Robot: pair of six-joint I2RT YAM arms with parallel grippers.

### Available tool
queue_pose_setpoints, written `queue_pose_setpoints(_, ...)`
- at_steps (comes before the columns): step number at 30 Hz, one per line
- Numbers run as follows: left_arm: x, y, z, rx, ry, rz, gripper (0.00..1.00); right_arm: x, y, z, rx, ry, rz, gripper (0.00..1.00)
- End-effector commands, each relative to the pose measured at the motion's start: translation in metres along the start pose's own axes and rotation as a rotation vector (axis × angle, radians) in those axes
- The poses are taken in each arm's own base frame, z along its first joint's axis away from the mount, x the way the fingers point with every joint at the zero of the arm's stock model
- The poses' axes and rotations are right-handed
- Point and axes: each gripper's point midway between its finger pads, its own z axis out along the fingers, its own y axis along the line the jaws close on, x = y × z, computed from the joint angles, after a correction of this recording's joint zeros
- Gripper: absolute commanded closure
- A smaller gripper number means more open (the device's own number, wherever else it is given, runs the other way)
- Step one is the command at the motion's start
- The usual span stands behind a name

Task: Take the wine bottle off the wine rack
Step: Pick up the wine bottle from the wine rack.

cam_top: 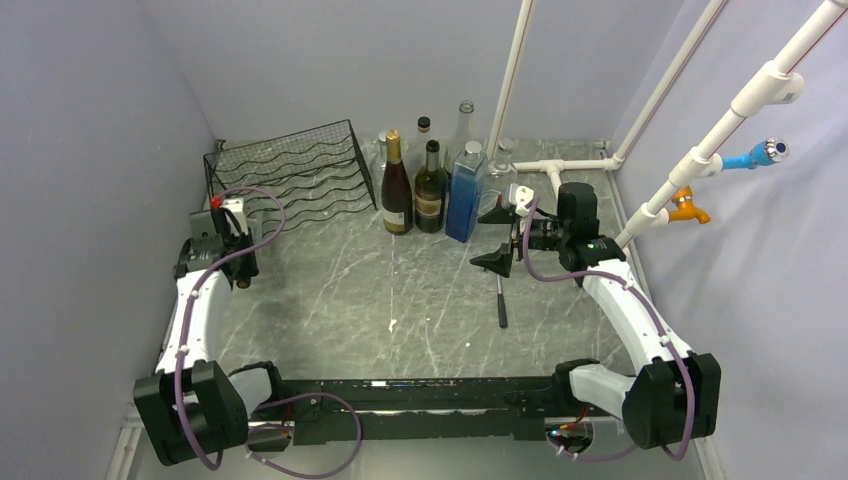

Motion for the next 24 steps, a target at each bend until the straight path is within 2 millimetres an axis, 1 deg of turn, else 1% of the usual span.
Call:
queue_pose_setpoints(1,-0.013,-0.022,-0.010,0.109,-0.057,0.024,1.00,-0.020,0.002,-0.002,-0.012,-0.046,-0.084,0.00)
queue_pose_setpoints(6,-0.012,-0.017,-0.014,0.071,-0.057,0.012,1.00,-0.019,0.002,-0.002,-0.011,-0.044,-0.085,0.00)
queue_pose_setpoints(10,-0.015,-0.015,-0.023,0.060,-0.078,-0.016,1.00,-0.019,0.002,-0.001,-0.012,-0.045,-0.083,0.00)
queue_pose_setpoints(14,-0.017,-0.017,-0.031,0.068,-0.095,-0.031,1.00,-0.018,0.003,-0.001,-0.015,-0.045,-0.080,0.00)
queue_pose_setpoints(17,-0.017,-0.019,-0.034,0.064,-0.094,-0.102,1.00,-0.018,0.003,-0.001,-0.012,-0.044,-0.080,0.00)
queue_pose_setpoints(24,-0.010,-0.029,-0.040,0.108,-0.024,-0.164,1.00,-0.018,0.003,-0.001,-0.012,-0.045,-0.082,0.00)
